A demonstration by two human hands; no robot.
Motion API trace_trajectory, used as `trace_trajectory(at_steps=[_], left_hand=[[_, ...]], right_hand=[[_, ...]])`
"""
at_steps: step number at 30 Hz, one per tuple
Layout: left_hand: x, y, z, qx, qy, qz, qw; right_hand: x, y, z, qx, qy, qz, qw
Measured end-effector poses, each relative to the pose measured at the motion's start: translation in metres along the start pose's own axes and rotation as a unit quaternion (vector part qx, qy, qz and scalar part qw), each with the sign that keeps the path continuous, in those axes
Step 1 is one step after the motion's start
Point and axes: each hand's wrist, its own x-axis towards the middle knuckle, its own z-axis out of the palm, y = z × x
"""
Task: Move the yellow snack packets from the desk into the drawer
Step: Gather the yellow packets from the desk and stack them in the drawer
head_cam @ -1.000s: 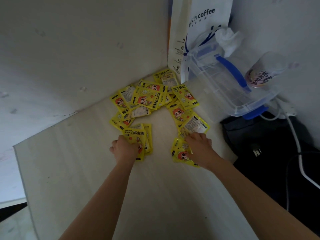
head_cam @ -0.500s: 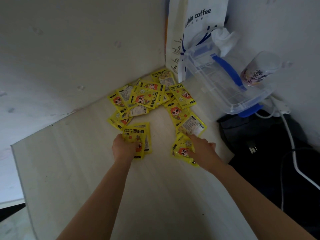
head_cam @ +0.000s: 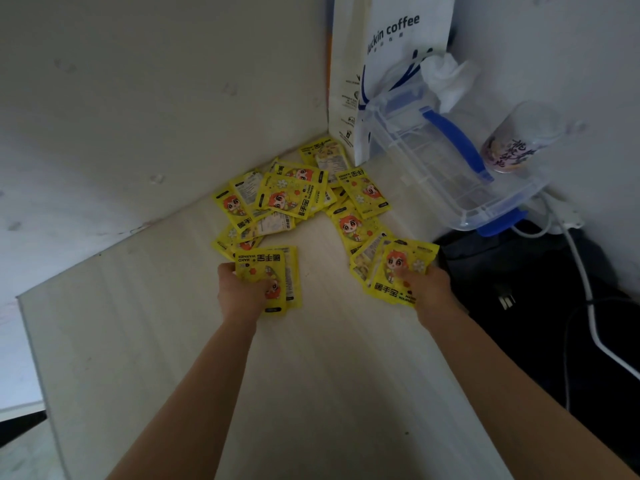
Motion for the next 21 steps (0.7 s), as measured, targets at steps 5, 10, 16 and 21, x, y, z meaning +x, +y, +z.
trace_trajectory(at_steps=[5,10,16,21], left_hand=[[0.005,-0.001,0.007,0.1,-0.005,0.007,0.995],[0.002,0.002,0.017,0.139,0.002,0.007,0.99],[0.001,0.008,0.024,0.083,-0.028,0.009,0.996],[-0.002,0.007,0.021,0.029,-0.04,0.0,0.999]], right_hand=[[0.004,-0.006,0.011,-0.03,0.036,-0.021,0.999],[0.004,-0.014,0.028,-0.064,0.032,-0.029,0.997],[0.007,-0.016,0.038,-0.057,0.026,-0.028,0.998],[0.008,-0.011,0.036,-0.008,0.018,-0.007,1.0]])
